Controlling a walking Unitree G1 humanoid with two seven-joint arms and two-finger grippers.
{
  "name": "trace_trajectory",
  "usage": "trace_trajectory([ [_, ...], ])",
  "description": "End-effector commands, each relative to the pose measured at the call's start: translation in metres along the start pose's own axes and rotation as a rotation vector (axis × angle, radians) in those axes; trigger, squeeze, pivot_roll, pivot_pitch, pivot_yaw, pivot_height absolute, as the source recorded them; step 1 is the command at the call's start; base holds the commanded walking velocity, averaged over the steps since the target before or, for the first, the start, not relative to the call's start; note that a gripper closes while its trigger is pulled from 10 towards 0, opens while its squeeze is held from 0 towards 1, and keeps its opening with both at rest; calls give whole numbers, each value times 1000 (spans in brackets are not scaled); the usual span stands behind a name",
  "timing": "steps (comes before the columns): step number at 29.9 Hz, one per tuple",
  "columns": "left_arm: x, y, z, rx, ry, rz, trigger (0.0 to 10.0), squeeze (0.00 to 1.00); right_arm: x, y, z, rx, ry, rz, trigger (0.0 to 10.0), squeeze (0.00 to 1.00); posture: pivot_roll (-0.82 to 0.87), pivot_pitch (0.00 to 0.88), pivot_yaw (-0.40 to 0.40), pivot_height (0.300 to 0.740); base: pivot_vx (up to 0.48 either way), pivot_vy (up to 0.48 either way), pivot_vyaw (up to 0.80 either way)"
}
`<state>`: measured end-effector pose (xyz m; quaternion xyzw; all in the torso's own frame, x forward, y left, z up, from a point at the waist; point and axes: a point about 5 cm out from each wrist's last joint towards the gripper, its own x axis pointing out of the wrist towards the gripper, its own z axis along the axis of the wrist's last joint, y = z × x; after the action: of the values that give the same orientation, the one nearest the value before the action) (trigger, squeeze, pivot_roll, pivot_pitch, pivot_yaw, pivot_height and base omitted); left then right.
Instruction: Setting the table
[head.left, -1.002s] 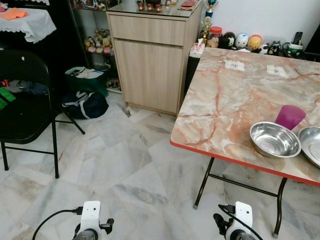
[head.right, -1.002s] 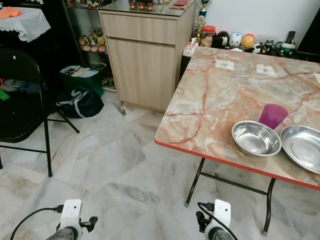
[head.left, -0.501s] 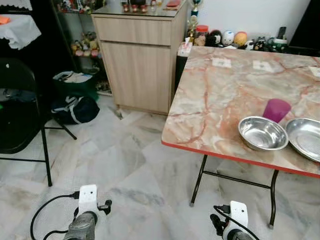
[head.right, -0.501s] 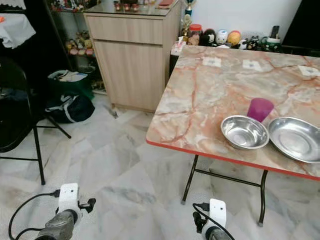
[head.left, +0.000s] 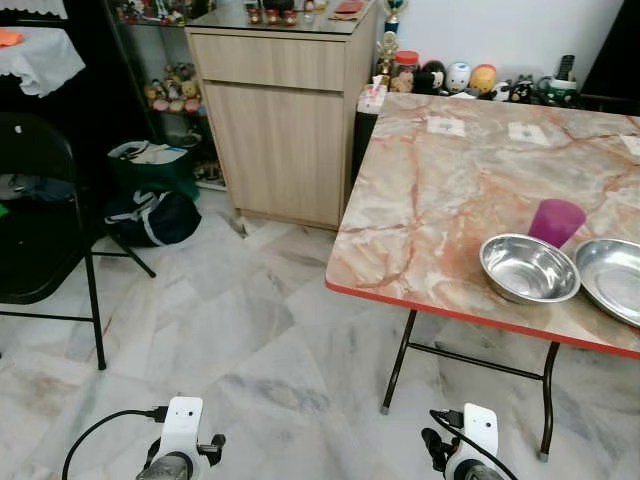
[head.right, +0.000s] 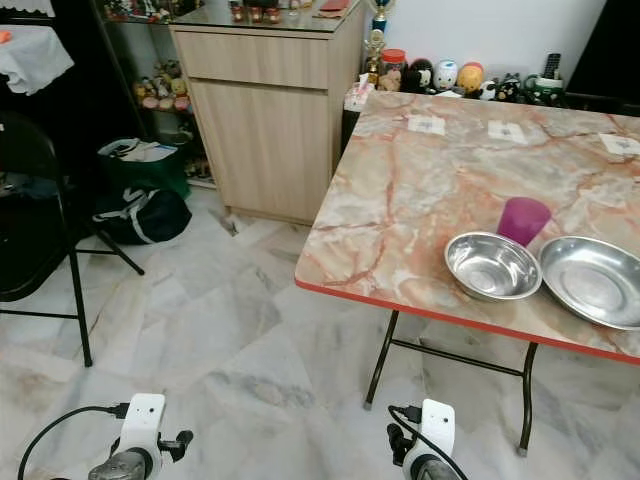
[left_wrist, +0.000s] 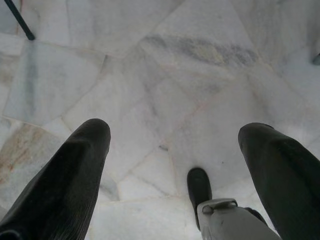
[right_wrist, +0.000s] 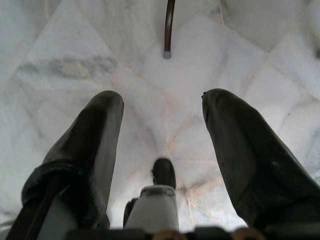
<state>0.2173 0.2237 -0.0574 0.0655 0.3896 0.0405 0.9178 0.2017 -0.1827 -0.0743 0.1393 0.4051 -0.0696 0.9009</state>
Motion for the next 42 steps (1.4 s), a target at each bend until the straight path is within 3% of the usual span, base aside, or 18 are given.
trace_trajectory([
  [1, -2, -2, -8, 18, 30, -13, 10000, 0, -1, -1, 0, 17, -13, 2, 10000, 0, -18, 0, -53, 740, 0, 0, 0],
  [6, -1, -8, -7, 24, 24, -31, 10000, 0, -1, -3, 1, 29, -24, 9, 10000, 0, 20, 0, -62, 740, 0, 0, 0],
  [17, -4, 1, -17, -26, 39, 1, 10000, 0, -2, -3, -5, 30, 3, -6, 10000, 0, 54, 0, -74, 740, 0, 0, 0],
  [25, -8, 6, -27, -42, 55, 16, 10000, 0, -3, -6, -9, 22, 15, -16, 10000, 0, 61, 0, -87, 740, 0, 0, -745],
  [42, -7, 0, -24, -61, 45, -3, 10000, 0, -3, -9, -6, 14, 11, -2, 10000, 0, 58, 8, -91, 740, 0, 0, -726],
])
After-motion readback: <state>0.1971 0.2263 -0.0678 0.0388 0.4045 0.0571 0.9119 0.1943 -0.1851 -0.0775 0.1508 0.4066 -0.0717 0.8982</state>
